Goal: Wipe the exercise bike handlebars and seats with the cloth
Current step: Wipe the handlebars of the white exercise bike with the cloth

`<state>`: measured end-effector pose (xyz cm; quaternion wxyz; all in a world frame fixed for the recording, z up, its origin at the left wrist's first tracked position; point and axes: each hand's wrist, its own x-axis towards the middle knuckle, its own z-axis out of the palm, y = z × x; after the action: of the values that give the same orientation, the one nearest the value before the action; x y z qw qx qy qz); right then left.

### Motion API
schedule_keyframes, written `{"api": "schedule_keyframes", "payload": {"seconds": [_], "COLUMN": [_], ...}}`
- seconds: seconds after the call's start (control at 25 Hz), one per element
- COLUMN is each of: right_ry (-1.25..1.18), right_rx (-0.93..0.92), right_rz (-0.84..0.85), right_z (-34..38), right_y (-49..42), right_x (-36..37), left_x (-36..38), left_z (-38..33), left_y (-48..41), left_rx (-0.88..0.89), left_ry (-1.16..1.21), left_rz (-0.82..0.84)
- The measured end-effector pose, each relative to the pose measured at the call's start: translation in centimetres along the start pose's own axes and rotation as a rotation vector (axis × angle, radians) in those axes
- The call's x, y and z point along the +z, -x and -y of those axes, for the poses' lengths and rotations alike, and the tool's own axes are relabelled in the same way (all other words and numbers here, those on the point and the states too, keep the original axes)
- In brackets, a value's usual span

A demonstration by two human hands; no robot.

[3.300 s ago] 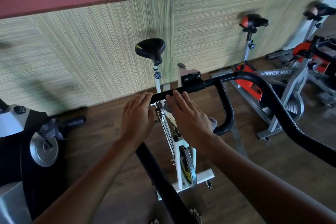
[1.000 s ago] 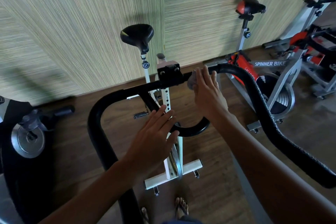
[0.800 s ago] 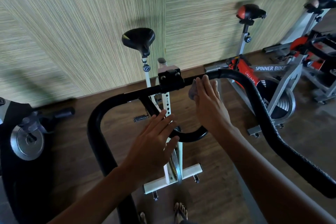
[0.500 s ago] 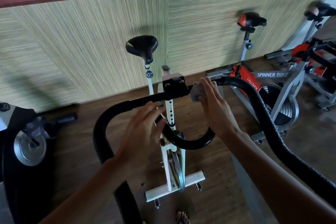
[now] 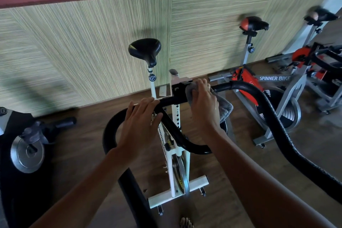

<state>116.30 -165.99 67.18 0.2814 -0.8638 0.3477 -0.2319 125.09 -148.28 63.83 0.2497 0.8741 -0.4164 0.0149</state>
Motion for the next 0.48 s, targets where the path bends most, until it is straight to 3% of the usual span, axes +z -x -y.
{"api": "schedule_keyframes", "payload": {"seconds": [0.12,0.36,0.48], "right_ry": [-0.137,-0.048,0.070], "right_rx": [0.111,0.128,-0.008], "right_rz": [-0.123,0.118,0.239], "right_z": [0.5,2.5,2.6], "right_y": [0.3,2.5,3.8], "right_x": [0.3,3.5,3.5], "left_x": [-0.1,-0.1,-0.2], "left_z": [-0.1,-0.2,-0.2], "left_y": [-0.1,-0.1,-0.2], "left_rx": [-0.001,-0.011,-0.005], "left_ry": [-0.010,0.016,0.031], "left_rz": [0.011,0.018,0.011]}}
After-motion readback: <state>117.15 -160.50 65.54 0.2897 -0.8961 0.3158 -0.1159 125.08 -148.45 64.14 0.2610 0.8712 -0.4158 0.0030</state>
